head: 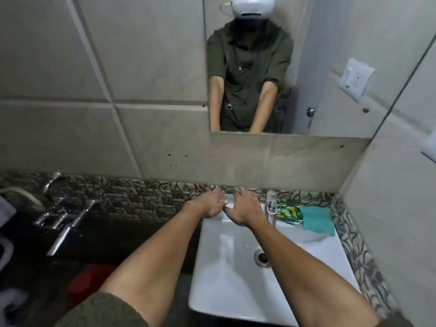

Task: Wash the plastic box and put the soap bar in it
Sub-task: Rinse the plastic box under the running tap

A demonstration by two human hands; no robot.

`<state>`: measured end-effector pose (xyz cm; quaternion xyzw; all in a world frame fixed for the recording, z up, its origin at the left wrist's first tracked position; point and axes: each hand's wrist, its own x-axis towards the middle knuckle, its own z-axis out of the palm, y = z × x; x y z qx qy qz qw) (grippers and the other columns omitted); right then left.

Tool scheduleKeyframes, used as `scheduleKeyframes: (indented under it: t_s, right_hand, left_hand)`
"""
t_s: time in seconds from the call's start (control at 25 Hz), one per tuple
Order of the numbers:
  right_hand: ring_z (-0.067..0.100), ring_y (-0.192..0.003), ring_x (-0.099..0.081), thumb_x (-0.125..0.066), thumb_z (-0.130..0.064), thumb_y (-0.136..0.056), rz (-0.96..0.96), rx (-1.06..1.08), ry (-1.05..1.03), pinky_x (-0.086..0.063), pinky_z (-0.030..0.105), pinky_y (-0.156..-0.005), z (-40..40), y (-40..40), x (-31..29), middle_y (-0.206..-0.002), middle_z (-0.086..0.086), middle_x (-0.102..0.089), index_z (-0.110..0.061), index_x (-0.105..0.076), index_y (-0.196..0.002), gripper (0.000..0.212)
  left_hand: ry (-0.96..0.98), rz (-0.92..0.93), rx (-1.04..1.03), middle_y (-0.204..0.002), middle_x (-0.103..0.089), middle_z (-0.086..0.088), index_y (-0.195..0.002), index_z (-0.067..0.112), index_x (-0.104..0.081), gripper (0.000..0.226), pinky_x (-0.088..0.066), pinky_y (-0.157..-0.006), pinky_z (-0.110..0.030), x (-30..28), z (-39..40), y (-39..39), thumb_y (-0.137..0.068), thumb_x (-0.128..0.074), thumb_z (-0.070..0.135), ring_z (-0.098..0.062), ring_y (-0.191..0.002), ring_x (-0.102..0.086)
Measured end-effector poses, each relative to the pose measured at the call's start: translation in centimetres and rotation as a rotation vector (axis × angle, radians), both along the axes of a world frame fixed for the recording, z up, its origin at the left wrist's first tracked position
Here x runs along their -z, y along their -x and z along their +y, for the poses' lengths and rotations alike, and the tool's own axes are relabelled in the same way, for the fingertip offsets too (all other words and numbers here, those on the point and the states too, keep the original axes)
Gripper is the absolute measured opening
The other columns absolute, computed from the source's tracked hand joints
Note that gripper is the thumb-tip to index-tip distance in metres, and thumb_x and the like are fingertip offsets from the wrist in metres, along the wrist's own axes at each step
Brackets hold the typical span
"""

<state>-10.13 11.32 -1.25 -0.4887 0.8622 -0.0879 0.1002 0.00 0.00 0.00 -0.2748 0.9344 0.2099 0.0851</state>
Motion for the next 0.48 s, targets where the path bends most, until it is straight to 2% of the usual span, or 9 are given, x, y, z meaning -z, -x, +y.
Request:
scheduleKeyframes:
  t_s: [0.12, 0.24, 0.4, 0.48]
  right_hand:
    - [0.037, -0.142, -0.035, -0.051, -0.044, -0.093, 0.051, -0.051, -0.029, -0.032, 0.046, -0.113, -0.6, 1.5, 2.0, -0.156, 0.018, -0.038, -0.006, -0.050, -0.141, 0.062]
    - [0.034, -0.128, -0.044, -0.055, -0.032, -0.089, 0.103, -0.151, 0.014, -0.033, 0.043, -0.105, -1.0, 2.1, 3.4, -0.135, 0.013, -0.049, -0.013, -0.064, -0.123, 0.040]
    - [0.033, -0.111, -0.051, -0.059, -0.014, -0.078, 0.172, -0.270, 0.090, -0.036, 0.039, -0.098, -0.7, 2.8, 4.6, -0.109, 0.010, -0.056, -0.011, -0.072, -0.095, 0.021]
    - [0.036, -0.096, -0.056, -0.063, -0.004, -0.067, 0.183, -0.280, 0.141, -0.043, 0.041, -0.087, 0.0, 2.2, 5.2, -0.095, 0.012, -0.059, -0.006, -0.070, -0.083, 0.017]
  left_hand:
    - [0.080, -0.037, -0.030, -0.152, -0.050, -0.010, -0.142, 0.014, -0.052, 0.050, -0.041, -0.111, -0.040, 1.4, -0.1, 0.5, -0.095, -0.056, 0.030, -0.030, -0.138, -0.048]
    - [0.193, -0.094, 0.006, -0.145, -0.057, -0.011, -0.136, 0.019, -0.061, 0.048, -0.045, -0.106, -0.039, 2.6, 0.3, 1.0, -0.088, -0.059, 0.020, -0.031, -0.132, -0.054]
    - [0.350, -0.089, -0.021, -0.110, -0.073, -0.010, -0.107, 0.018, -0.074, 0.028, -0.043, -0.097, -0.037, 4.0, 0.7, 1.6, -0.085, -0.056, 0.015, -0.032, -0.111, -0.063]
    - [0.414, -0.070, -0.016, -0.100, -0.075, -0.008, -0.101, 0.019, -0.075, 0.026, -0.039, -0.095, -0.036, 4.4, 0.9, 1.2, -0.086, -0.054, 0.014, -0.029, -0.106, -0.063]
